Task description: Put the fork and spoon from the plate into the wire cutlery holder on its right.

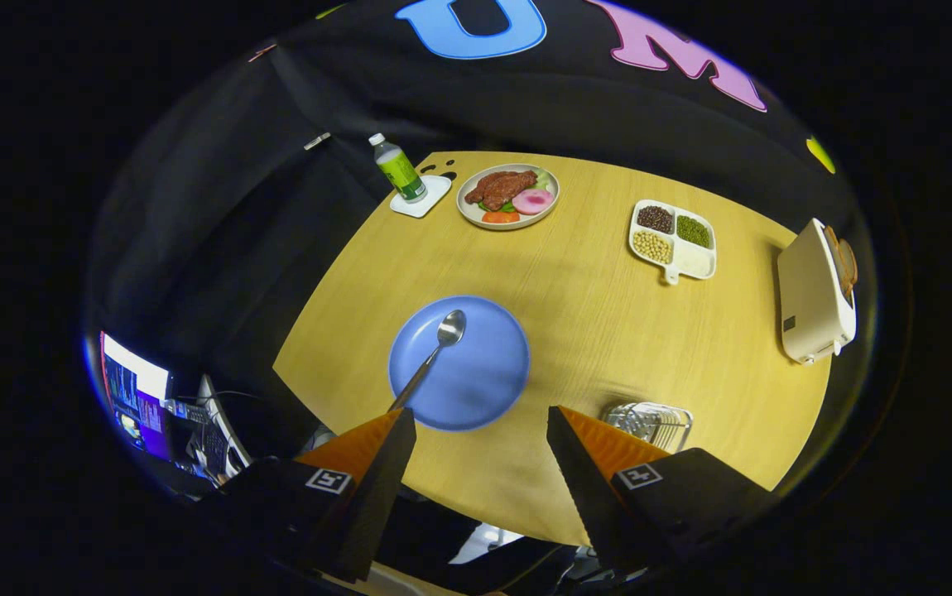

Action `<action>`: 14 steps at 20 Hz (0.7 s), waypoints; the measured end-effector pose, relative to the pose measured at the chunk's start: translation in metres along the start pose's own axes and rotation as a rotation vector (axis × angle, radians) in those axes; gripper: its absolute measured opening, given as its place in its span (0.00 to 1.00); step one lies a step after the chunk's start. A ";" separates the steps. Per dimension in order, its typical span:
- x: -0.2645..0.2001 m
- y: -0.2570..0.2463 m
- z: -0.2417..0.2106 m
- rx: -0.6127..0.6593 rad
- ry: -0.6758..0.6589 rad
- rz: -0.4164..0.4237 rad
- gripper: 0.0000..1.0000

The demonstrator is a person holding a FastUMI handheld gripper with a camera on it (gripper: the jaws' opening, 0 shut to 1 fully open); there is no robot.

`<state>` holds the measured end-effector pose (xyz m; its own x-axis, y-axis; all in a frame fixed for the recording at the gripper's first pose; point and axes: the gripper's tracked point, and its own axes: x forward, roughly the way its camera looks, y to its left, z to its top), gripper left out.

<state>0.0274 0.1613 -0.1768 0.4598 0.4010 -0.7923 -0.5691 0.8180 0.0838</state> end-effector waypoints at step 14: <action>0.134 0.054 -0.024 0.155 0.103 -0.046 1.00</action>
<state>0.0419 0.2493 -0.2930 0.4060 0.3242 -0.8544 -0.4335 0.8914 0.1322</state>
